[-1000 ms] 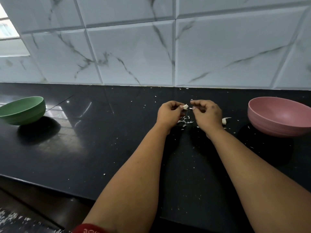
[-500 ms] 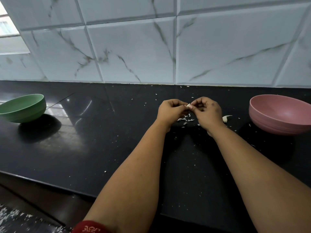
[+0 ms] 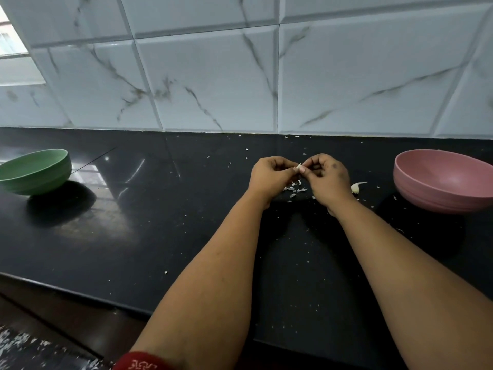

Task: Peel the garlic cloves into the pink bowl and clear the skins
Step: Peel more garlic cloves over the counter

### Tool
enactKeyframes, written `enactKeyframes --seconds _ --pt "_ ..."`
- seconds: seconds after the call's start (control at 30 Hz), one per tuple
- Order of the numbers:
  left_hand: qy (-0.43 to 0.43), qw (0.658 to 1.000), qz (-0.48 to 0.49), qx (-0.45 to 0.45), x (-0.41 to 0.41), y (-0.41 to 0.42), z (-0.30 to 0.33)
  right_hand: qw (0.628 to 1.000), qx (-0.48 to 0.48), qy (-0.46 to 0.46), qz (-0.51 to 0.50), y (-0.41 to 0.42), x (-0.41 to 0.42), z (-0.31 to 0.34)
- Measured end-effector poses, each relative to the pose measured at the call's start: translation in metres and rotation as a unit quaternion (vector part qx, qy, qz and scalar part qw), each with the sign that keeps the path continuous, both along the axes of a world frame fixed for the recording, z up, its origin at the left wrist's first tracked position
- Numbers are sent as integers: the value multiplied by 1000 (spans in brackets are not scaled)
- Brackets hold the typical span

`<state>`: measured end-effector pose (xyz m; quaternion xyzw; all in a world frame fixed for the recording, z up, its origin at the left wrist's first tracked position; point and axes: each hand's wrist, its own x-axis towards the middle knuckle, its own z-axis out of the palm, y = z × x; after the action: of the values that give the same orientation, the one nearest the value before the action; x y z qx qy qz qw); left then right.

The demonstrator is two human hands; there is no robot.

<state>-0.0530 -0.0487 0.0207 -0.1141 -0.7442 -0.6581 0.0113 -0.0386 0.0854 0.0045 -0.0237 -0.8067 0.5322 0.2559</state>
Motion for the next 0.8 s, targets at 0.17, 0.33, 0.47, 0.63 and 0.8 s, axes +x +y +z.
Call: enactKeyframes --seconds 0.17,0.33,0.47,0.63,0.8 --pt "7 1000 1 -4 1 0 0 1000 1 -3 4 1 0 0" --pt "15 1000 2 -24 -2 0 -4 999 20 -29 16 0 4 2" --pt "-31 999 -1 15 -3 1 -3 997 78 -21 9 -3 4 2" --pt "-85 992 -33 87 -6 2 -5 992 122 7 -19 -3 5 4" --pt "-104 986 -101 83 -5 3 -5 989 147 9 -20 -4 5 3"
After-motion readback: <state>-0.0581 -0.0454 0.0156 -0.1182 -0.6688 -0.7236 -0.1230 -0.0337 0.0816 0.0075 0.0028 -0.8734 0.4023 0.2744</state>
